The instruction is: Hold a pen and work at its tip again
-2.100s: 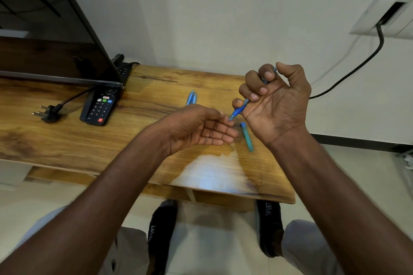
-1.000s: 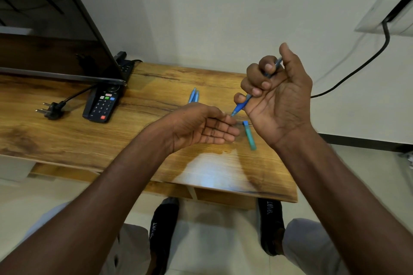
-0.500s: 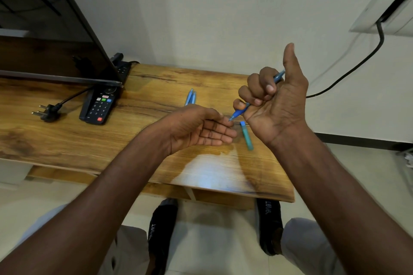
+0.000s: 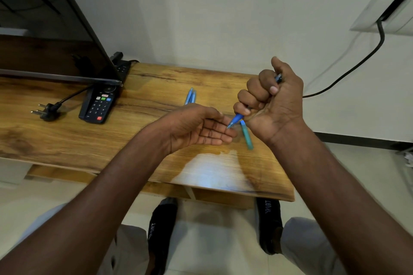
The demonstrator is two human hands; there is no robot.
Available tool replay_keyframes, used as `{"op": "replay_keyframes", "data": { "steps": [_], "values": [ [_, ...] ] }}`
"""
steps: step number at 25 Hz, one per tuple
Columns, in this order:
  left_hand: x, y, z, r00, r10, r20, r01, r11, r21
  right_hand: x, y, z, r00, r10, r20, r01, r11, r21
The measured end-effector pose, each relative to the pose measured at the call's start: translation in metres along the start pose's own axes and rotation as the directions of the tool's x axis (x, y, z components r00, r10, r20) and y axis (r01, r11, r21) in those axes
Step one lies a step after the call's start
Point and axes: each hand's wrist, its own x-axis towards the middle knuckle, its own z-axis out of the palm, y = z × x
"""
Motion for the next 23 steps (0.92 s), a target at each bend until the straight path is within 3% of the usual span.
{"op": "replay_keyframes", "data": {
  "steps": [23],
  "values": [
    [-0.0001,-0.0002,0.0008,1.0,0.001,0.001,-0.001,1.0,0.021,-0.0031,-0.0009,0.0,0.998,0.023,0.066,-0.026,0.998,0.057]
  ]
}}
